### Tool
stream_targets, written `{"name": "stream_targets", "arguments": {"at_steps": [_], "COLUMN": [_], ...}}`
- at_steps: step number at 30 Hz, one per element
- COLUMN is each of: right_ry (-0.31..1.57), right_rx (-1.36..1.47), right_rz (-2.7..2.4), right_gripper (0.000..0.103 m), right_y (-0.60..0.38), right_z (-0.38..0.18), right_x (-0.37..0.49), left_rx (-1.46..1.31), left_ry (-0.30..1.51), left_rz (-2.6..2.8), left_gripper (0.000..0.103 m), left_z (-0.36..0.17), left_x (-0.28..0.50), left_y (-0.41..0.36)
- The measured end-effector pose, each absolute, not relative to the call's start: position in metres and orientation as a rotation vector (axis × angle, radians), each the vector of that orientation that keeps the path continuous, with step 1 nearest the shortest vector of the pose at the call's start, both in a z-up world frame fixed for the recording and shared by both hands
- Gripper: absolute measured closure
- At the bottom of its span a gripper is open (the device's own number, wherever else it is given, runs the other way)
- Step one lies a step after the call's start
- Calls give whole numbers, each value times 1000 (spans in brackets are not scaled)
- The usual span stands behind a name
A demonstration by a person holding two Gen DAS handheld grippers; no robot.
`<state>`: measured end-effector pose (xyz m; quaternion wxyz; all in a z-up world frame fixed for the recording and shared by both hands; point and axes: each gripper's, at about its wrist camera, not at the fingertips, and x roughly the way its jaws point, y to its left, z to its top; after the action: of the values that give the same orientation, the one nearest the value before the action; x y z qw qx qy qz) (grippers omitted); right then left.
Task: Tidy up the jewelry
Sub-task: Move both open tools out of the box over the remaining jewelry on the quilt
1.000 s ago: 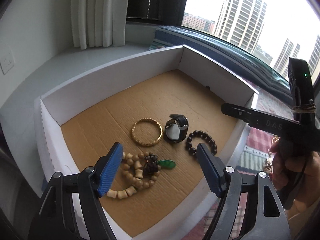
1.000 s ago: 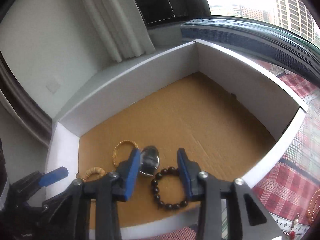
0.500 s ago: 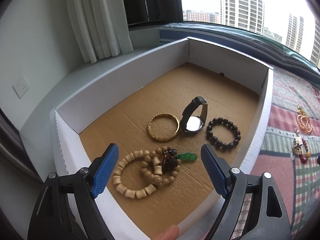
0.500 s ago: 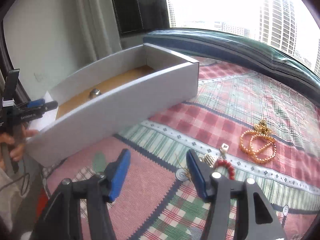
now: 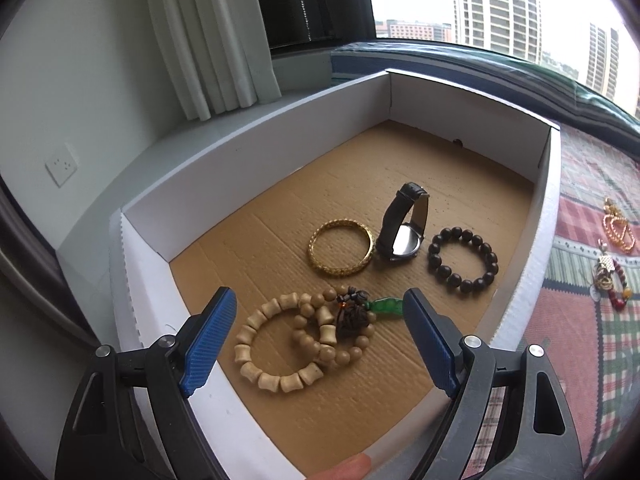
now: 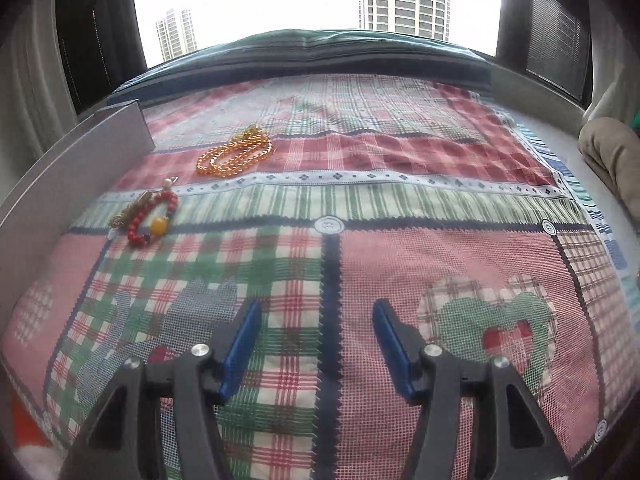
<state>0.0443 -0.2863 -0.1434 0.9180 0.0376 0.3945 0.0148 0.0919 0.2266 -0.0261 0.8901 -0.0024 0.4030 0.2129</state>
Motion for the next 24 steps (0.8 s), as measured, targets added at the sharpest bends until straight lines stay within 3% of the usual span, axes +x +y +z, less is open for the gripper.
{"name": "stream_targets", "arguments": {"at_steps": [4, 6, 11, 16, 24], "right_ry": [821, 836, 826, 829, 868], "right_rx": [93, 88, 36, 1, -32], "right_rz": [42, 33, 27, -9, -21], "right_gripper": [43, 22, 21, 21, 21], "right_y": [-283, -278, -271, -270, -264], "right_z": [-148, -148, -143, -143, -154], "right_x": [49, 53, 53, 59, 74], "left_rx": [-7, 0, -57, -130, 23], "left_ry": [749, 673, 553, 661, 861], "left_rz": [517, 553, 463, 153, -126], "left_gripper": [9, 7, 1, 1, 1], "left_z": [-9, 7, 40, 29, -46], "left_x": [82, 70, 46, 50, 90], "left_y": [224, 217, 184, 133, 28]}}
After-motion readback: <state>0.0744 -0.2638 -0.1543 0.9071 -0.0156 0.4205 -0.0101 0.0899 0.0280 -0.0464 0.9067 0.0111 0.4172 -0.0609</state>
